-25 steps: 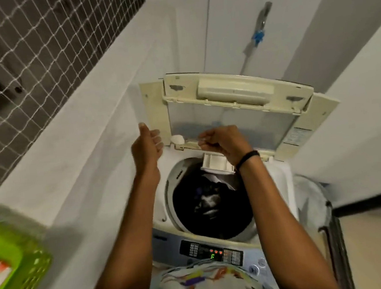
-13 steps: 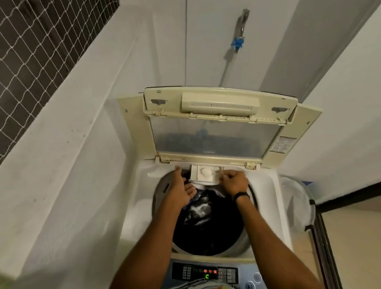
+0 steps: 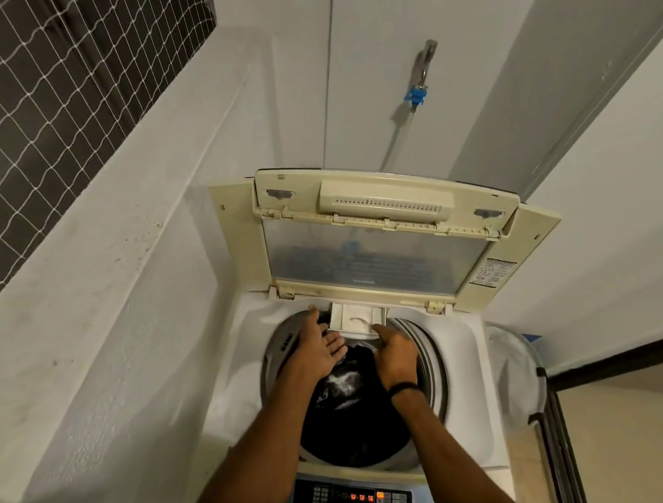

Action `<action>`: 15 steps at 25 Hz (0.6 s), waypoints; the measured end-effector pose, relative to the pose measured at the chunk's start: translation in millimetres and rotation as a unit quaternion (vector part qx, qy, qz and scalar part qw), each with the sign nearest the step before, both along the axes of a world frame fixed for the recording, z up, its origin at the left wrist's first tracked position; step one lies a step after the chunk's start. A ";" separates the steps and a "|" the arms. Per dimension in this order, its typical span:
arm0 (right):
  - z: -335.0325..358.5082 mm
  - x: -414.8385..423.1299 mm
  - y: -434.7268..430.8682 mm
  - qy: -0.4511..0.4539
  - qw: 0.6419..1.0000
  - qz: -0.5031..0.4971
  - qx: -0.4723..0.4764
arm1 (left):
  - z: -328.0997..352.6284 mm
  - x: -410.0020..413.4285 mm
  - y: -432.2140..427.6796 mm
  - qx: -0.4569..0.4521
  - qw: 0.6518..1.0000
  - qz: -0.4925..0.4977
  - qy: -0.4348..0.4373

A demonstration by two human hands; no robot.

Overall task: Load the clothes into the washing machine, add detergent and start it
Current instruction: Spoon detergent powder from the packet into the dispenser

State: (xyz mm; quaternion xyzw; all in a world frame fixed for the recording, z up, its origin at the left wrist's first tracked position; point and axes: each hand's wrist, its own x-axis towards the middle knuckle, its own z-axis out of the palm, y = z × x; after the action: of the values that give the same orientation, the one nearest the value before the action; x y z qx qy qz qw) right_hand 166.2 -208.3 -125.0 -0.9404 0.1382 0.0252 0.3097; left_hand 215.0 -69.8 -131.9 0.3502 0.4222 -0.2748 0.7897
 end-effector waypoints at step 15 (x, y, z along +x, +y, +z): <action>33.9 11.6 -7.8 0.001 0.914 -0.245 0.323 | 54.5 5.5 20.1 0.042 0.993 0.034 -0.109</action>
State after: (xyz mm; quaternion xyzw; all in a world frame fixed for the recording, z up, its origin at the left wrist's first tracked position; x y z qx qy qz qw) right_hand 177.8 -216.1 -91.1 -0.7259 0.3493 -0.0072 0.5925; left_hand 220.4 -49.7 -77.4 0.3961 0.3564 -0.1898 0.8247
